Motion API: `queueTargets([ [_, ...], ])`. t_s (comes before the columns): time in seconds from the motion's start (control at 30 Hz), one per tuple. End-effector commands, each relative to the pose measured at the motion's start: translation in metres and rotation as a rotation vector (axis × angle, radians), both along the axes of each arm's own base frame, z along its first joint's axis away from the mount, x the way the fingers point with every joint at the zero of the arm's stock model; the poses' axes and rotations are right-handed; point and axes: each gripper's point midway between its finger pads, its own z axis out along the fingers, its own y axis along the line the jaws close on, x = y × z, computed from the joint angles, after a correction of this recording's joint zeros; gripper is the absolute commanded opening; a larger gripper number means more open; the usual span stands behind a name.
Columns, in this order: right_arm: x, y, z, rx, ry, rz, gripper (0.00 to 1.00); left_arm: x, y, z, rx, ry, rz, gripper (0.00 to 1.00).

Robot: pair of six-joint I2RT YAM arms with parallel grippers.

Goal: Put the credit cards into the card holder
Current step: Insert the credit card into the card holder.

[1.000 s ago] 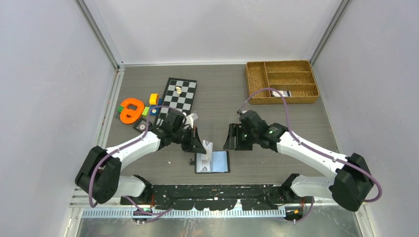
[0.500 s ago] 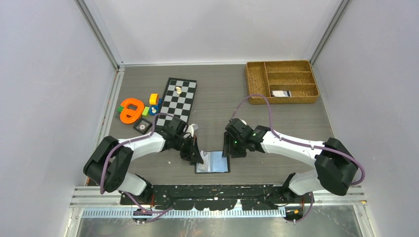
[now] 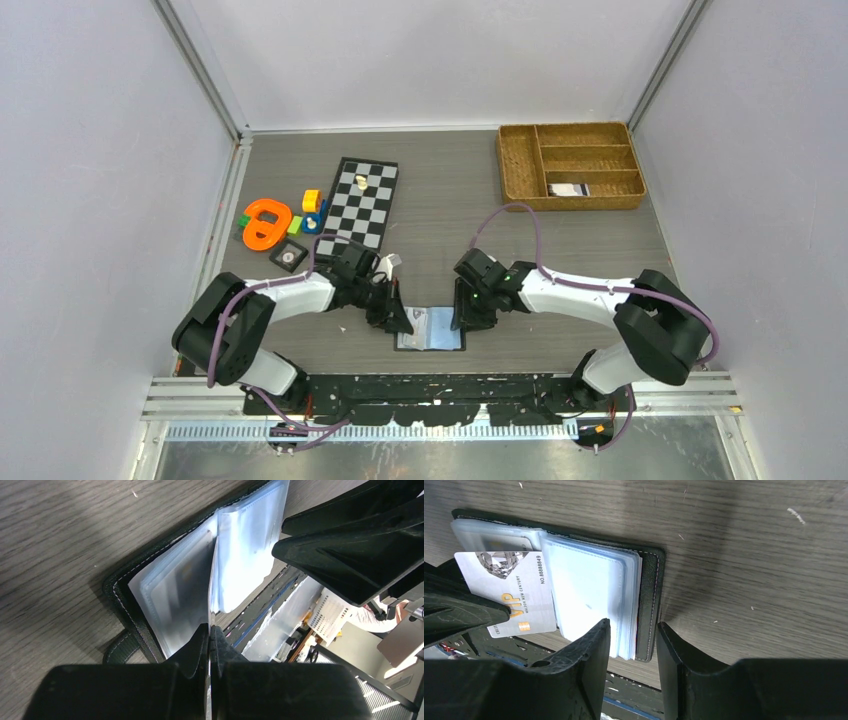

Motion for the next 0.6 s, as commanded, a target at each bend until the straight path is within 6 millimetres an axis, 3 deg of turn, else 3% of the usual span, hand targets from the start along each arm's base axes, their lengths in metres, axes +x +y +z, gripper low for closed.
queueTargets([
  [0.0, -0.0002, 0.0135, -0.0014, 0.058, 0.007, 0.000, 0.43, 0.0017, -0.0033, -0.0020, -0.034, -0.005, 0.012, 0.00],
  [0.27, -0.0006, 0.0154, -0.0032, 0.063, 0.015, -0.001, 0.36, 0.0043, -0.0061, -0.0012, -0.053, -0.005, 0.040, 0.00],
  [0.57, 0.0015, 0.0067, -0.0098, 0.013, 0.016, -0.041, 0.35, 0.0086, -0.0099, 0.0044, -0.108, -0.024, 0.107, 0.00],
])
